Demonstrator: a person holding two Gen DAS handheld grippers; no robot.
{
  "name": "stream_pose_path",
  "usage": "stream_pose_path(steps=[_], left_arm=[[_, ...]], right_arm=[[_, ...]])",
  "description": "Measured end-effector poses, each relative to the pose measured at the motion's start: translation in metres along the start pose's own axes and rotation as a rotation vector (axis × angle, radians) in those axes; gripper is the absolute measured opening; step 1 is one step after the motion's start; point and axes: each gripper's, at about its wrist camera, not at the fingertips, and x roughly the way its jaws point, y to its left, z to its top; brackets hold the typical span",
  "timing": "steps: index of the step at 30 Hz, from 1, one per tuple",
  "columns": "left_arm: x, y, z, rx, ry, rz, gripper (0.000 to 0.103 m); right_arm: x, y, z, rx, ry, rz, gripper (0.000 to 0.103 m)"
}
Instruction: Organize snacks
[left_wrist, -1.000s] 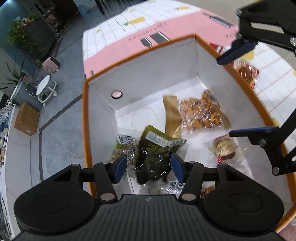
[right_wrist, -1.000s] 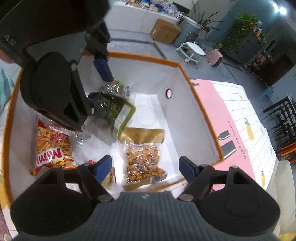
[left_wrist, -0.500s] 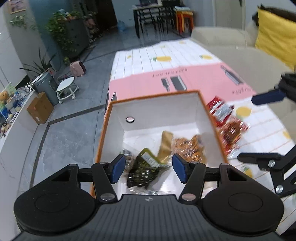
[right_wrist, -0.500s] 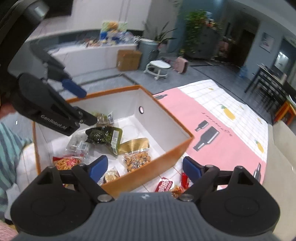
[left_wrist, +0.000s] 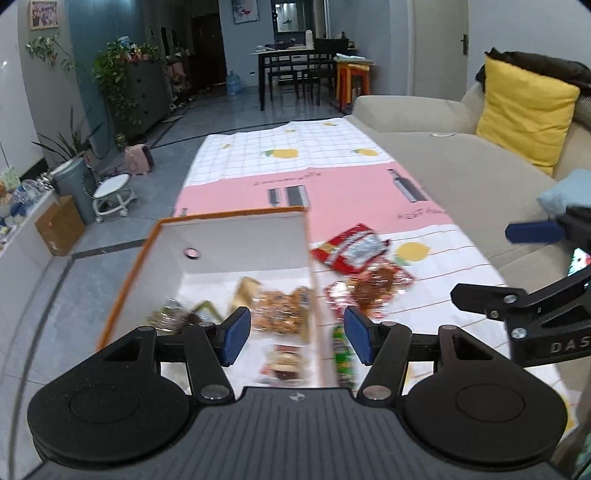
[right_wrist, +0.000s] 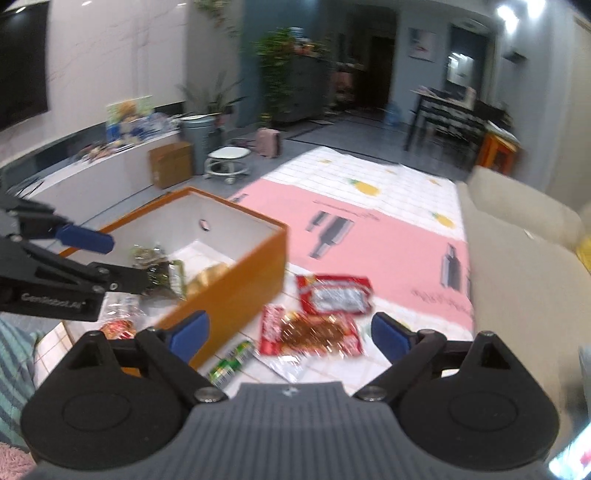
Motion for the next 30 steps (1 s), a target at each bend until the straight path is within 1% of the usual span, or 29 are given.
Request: stream_pose_path(steps=[5,8,12,15,17,19,20,23,26,28,30], left_arm=[[0.000,-0.028,-0.012,-0.019,0.001,-0.031,0.069],[0.002,-0.046,-0.020,-0.001,0.020,-0.049,0.069],[0.010,-0.067,-0.033,0.011,0.036,-0.041,0.069],[0.019,-0.081,-0.043,0.045,0.055,-0.028,0.068],[0.027,-0.088,-0.048,0.074,0.070,0.000,0.063],[0.034,-0.094,-0.049,0.083,0.083,0.030,0.059],[0.038,-0.097,-0.049,0.090,0.084,0.045,0.055],[0.051,-0.107,-0.048,0.124,0.110,0.097,0.049],[0.066,-0.118,-0.048,0.185,0.118,0.172,0.049],[0.078,-0.123,-0.050,0.221,0.126,0.231,0.049],[0.090,-0.124,-0.051,0.239,0.139,0.281,0.049]], right_arm=[[-0.010,-0.020,-0.030,0.081,0.014,-0.066,0.095],[-0.012,-0.031,-0.048,0.117,0.032,-0.108,0.096],[-0.010,-0.042,-0.070,0.154,0.042,-0.150,0.097],[-0.004,-0.047,-0.083,0.171,0.058,-0.164,0.096],[0.000,-0.049,-0.089,0.177,0.073,-0.163,0.096],[0.003,-0.051,-0.093,0.179,0.084,-0.145,0.096],[0.005,-0.051,-0.094,0.181,0.086,-0.137,0.096],[0.009,-0.052,-0.095,0.183,0.087,-0.124,0.093],[0.014,-0.057,-0.095,0.197,0.086,-0.115,0.091],[0.019,-0.064,-0.095,0.215,0.090,-0.107,0.084],[0.025,-0.071,-0.094,0.237,0.103,-0.094,0.082]])
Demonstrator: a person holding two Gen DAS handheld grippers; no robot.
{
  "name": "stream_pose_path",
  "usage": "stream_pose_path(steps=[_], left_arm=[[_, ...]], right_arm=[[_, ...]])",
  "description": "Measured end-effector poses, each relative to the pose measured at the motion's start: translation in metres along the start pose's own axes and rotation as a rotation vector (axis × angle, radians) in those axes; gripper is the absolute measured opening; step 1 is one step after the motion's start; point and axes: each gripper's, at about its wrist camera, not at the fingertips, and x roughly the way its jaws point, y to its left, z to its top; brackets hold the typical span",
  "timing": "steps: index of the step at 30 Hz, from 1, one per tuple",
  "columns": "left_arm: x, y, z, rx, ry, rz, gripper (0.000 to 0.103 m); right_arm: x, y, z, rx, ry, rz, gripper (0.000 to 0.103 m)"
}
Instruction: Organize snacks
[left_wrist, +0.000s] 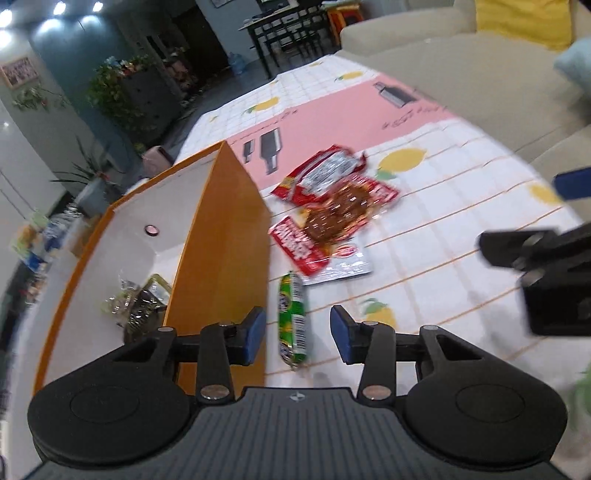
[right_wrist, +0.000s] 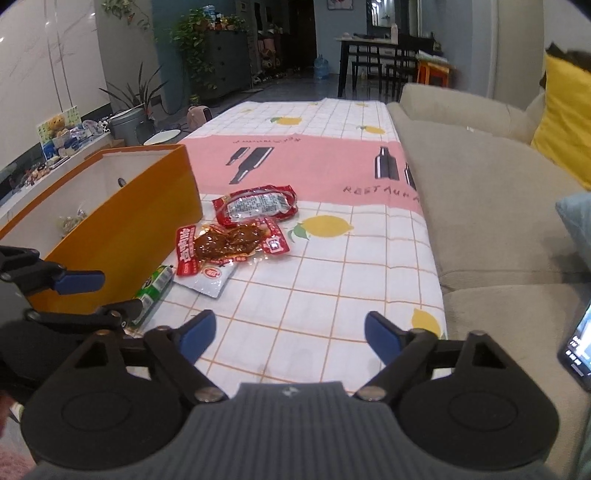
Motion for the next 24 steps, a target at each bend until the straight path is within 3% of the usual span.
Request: stream_pose_path(steps=[6,15,24], left_arm=[[0.025,-0.005,0.003,-0.025,0.042,0.062,0.047],[0.047,0.000,0.007,-0.107,0.088,0.072,0.044],[0.058,0.010,0.007,-0.195,0.139,0.021,0.037]], right_arm=[[0.024,-0.011,0.006,0.027,0.036,0.040,0.075],[0.062,-0.004,0.027,-0.074,0.033,0.093,0.062],[0.111,0.015,0.033,-0.407,0.052,0.060,0.057]])
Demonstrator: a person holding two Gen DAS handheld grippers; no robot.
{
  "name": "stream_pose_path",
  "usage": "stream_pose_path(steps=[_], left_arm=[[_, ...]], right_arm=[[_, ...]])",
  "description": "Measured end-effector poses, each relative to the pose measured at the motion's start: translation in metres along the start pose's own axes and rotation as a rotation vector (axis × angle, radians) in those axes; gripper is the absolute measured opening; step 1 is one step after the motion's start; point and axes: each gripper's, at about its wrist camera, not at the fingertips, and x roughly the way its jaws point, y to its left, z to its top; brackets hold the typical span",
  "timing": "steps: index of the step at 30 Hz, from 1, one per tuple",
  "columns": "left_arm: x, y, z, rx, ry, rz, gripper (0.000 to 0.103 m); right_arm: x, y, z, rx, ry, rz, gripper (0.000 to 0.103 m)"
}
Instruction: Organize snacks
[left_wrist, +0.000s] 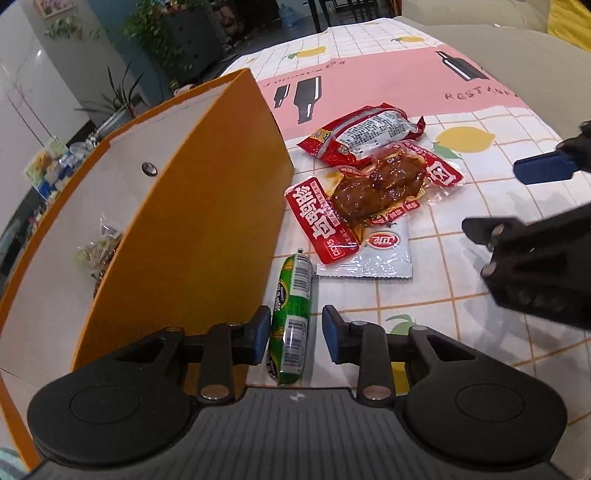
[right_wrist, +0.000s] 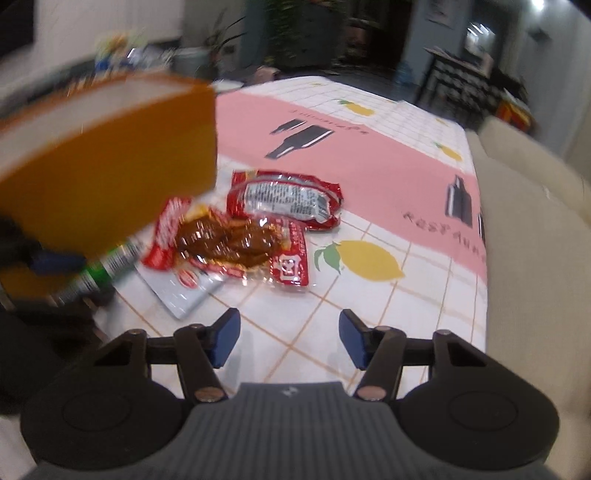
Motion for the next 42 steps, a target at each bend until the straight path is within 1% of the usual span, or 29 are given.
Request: stream_pose_path(steps=[3,6,11,14,17,18,19,21,25,29,32,33,36,37,41,42], left_arm=[[0.002,0.004,0.000,-0.025,0.007,-0.028,0.031],[0.003,0.007,0.000,-0.023,-0.004,-0.058,0.026],[0.002,0.015,0.002,-0.044,0.005,-0.108,0.025],[0.002,0.017,0.002,-0.050,0.007,-0.129,0.025],[0.003,0.019,0.003,-0.053,0.009,-0.144,0.025],[0.003,0.019,0.003,-0.056,0.011,-0.150,0.025],[0.002,0.020,0.002,-0.059,0.013,-0.155,0.025],[0.003,0.020,0.003,-0.069,0.017,-0.162,0.025],[0.003,0.021,0.003,-0.071,0.016,-0.165,0.025],[0.003,0.025,0.004,-0.090,0.025,-0.185,0.024],[0.003,0.028,0.006,-0.106,0.038,-0.203,0.024],[0.003,0.029,0.006,-0.111,0.043,-0.210,0.024],[0.002,0.030,0.006,-0.114,0.049,-0.219,0.024],[0.002,0.029,0.006,-0.114,0.051,-0.220,0.024],[0.002,0.030,0.007,-0.118,0.064,-0.232,0.024],[0.002,0.031,0.007,-0.118,0.066,-0.235,0.024]], right_arm=[[0.011,0.005,-0.001,-0.101,0.000,-0.022,0.052],[0.018,0.006,0.000,-0.142,-0.010,-0.018,0.052],[0.026,0.010,0.005,-0.191,-0.032,-0.017,0.050],[0.030,0.011,0.008,-0.197,-0.042,-0.006,0.046],[0.032,0.012,0.011,-0.187,-0.044,0.016,0.034],[0.033,0.013,0.011,-0.185,-0.041,0.025,0.025],[0.033,0.014,0.012,-0.184,-0.038,0.036,0.014],[0.034,0.018,0.012,-0.185,-0.025,0.042,0.000],[0.027,0.021,0.010,-0.147,-0.014,0.071,0.000],[0.013,0.014,0.012,-0.054,-0.046,0.093,0.000],[0.012,0.008,0.018,0.008,-0.067,0.111,0.002],[0.013,0.007,0.021,0.022,-0.072,0.114,0.006],[0.019,0.005,0.031,0.064,-0.083,0.158,0.023],[0.021,0.007,0.034,0.070,-0.093,0.168,0.026],[0.031,0.014,0.047,0.059,-0.099,0.205,0.029],[0.034,0.016,0.050,0.056,-0.094,0.223,0.033]])
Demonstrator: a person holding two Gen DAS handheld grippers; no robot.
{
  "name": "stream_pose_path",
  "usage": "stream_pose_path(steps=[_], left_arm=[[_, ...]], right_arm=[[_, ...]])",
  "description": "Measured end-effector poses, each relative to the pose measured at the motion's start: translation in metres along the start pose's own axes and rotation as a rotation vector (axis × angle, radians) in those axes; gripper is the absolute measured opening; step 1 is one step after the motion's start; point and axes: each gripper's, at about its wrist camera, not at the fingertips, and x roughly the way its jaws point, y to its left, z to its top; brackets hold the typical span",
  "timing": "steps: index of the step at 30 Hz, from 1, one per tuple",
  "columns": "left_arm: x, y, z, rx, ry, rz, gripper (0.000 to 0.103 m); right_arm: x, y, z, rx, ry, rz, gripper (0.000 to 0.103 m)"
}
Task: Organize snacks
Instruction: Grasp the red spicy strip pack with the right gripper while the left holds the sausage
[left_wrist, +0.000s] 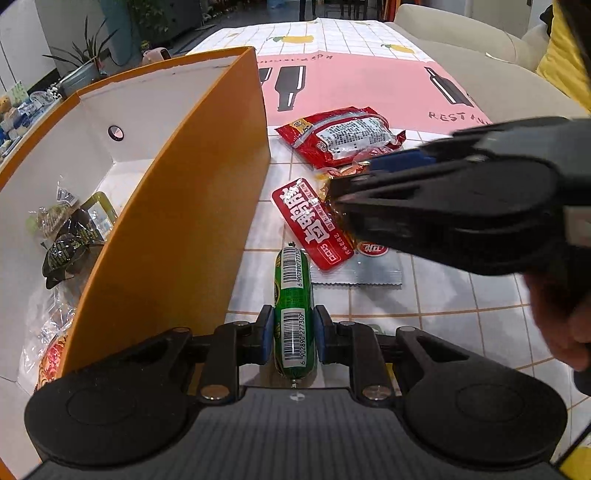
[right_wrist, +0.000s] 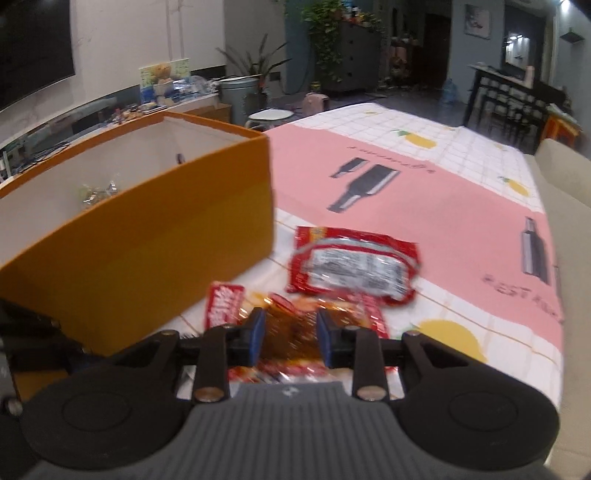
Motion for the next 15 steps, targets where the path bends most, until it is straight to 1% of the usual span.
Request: stream_pose_path(steps=[1,4,9,11,13,14,15], left_arm=[[0.000,0.000,0.000,0.001,0.003,-0.001,0.024],[0.000,0.000,0.000,0.005,0.004,-0.003,0.024],[-0.001,0.001,-0.001,0.009,0.009,-0.017,0.024],[-0.001,0.001,-0.002,0.010,0.014,-0.022,0.024],[-0.001,0.001,-0.002,0.011,0.025,-0.025,0.024],[-0.001,0.002,-0.003,0.009,0.027,-0.028,0.024],[-0.002,0.002,-0.003,0.006,0.030,-0.032,0.024]], right_arm=[[0.004,0.002,0.003,-0.002,0.006,0.017,0.040],[0.013,0.010,0.010,-0.032,0.011,0.041,0.048],[0.025,0.015,0.010,-0.056,0.046,0.044,0.048],[0.024,0.017,0.007,-0.077,0.051,0.033,0.041],[0.020,0.015,0.003,-0.084,0.059,0.025,0.025],[0.017,0.012,0.001,-0.075,0.065,0.027,0.021],[0.017,0.008,-0.002,-0.060,0.082,0.030,0.010]])
